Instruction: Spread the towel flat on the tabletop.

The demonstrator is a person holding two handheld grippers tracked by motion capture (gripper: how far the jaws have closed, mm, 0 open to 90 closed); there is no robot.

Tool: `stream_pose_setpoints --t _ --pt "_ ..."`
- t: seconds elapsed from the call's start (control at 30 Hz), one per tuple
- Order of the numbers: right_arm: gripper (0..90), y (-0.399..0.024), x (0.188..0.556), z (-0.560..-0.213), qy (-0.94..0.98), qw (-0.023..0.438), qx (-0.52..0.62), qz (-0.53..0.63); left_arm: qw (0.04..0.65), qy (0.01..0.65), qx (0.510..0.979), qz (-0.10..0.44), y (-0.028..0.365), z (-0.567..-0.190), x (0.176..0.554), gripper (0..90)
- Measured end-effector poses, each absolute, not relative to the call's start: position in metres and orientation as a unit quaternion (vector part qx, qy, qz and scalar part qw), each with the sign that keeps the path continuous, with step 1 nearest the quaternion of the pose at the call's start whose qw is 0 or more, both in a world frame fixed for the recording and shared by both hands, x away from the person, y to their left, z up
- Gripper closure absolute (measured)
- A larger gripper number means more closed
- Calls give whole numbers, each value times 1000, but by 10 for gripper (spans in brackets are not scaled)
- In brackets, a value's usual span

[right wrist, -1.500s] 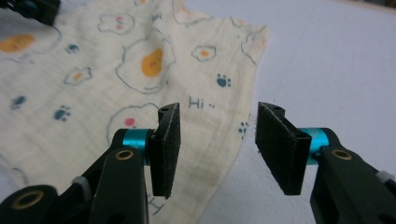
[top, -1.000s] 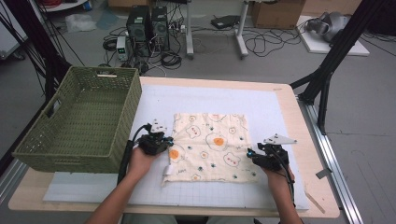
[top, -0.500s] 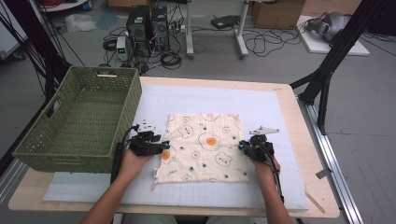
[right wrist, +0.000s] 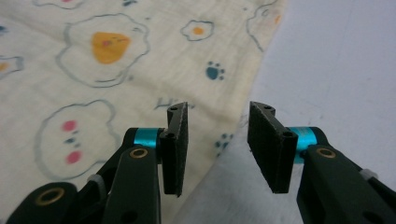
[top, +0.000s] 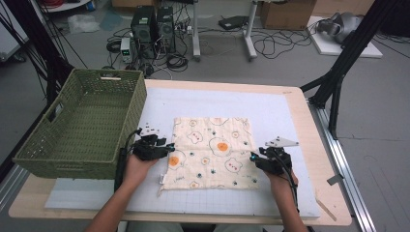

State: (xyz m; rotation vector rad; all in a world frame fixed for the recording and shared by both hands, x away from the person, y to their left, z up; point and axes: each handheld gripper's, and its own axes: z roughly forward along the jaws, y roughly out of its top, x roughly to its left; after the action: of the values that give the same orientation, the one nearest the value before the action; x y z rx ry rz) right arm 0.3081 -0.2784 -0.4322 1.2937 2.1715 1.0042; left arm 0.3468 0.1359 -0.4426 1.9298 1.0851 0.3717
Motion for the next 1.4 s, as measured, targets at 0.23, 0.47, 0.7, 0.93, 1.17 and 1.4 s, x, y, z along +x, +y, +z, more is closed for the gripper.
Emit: stream_pose_setpoints --t 0.23,0.47,0.7,0.93,1.17,1.4 --pt "722 -275 278 -441 818 186 427 336 433 435 775 151 139 -441 340 556" --pt "879 -274 267 -437 840 189 404 309 445 434 769 150 141 -442 335 547" --pt "386 -291 268 -429 794 231 438 353 479 425 753 152 142 -437 333 391" --pt "208 -301 290 -416 753 276 452 391 521 423 724 161 144 -429 329 178" --pt "146 -302 291 -414 764 277 430 393 540 397 716 194 149 -421 324 167" --pt "118 -308 288 -413 751 276 436 413 557 398 702 197 152 -419 322 166"
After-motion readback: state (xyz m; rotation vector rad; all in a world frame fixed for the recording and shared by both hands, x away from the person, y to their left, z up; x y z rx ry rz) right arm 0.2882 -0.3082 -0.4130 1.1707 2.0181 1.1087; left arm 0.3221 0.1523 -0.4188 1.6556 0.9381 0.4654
